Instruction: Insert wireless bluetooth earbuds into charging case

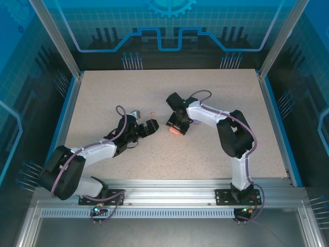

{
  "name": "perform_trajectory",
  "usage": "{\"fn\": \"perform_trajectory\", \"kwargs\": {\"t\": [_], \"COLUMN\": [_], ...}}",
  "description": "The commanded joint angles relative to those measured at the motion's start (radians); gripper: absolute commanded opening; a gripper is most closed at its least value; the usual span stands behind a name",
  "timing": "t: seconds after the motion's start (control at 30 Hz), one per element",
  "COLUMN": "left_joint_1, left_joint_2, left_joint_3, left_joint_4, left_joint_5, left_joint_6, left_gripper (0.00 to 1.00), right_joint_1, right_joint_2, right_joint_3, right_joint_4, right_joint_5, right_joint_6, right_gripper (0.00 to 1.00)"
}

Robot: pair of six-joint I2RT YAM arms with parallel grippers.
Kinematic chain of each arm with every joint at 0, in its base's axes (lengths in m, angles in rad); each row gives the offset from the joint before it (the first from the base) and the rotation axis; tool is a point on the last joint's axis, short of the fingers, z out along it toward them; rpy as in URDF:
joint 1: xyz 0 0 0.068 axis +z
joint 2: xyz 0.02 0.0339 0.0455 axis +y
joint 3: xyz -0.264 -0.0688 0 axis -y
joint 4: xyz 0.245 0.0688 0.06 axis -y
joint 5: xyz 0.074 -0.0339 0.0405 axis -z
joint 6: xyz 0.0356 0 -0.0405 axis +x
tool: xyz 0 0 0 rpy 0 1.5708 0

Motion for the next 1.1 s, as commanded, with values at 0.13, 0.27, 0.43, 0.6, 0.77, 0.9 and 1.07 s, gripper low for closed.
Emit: {"fn": "perform_trajectory", "kwargs": {"t": [0.13, 0.27, 0.43, 0.6, 0.77, 0.9, 1.07], "left_joint_1": [-0.004, -0.005, -0.005, -0.011, -0.012, -0.012, -0.012], "left_joint_2": [0.103, 0.173, 0.241, 0.297, 0.336, 0.355, 0.375], "left_joint_3": [-0.055, -0.062, -0.047, -0.037, -0.022, -0.011, 0.007], "left_joint_4": [0.388, 0.497, 0.571, 0.633, 0.66, 0.665, 0.667], "left_joint_5": [0.088, 0.094, 0.105, 0.106, 0.102, 0.095, 0.091], "left_joint_6": [-0.08, -0.111, -0.132, -0.152, -0.166, -0.168, -0.168], "left_gripper": [0.92, 0.8, 0.71, 0.66, 0.64, 0.62, 0.59], "right_joint_1": [-0.02, -0.019, -0.011, -0.001, 0.011, 0.015, 0.018], "right_joint_2": [0.007, 0.021, 0.038, 0.056, 0.078, 0.09, 0.093], "right_joint_3": [0.071, 0.102, 0.143, 0.177, 0.214, 0.225, 0.222], "right_joint_4": [0.059, 0.078, 0.079, 0.083, 0.077, 0.078, 0.081], "right_joint_5": [-0.085, -0.116, -0.133, -0.143, -0.15, -0.159, -0.164], "right_joint_6": [0.156, 0.196, 0.224, 0.243, 0.246, 0.247, 0.244], "right_gripper": [0.53, 0.53, 0.53, 0.53, 0.53, 0.53, 0.53]}}
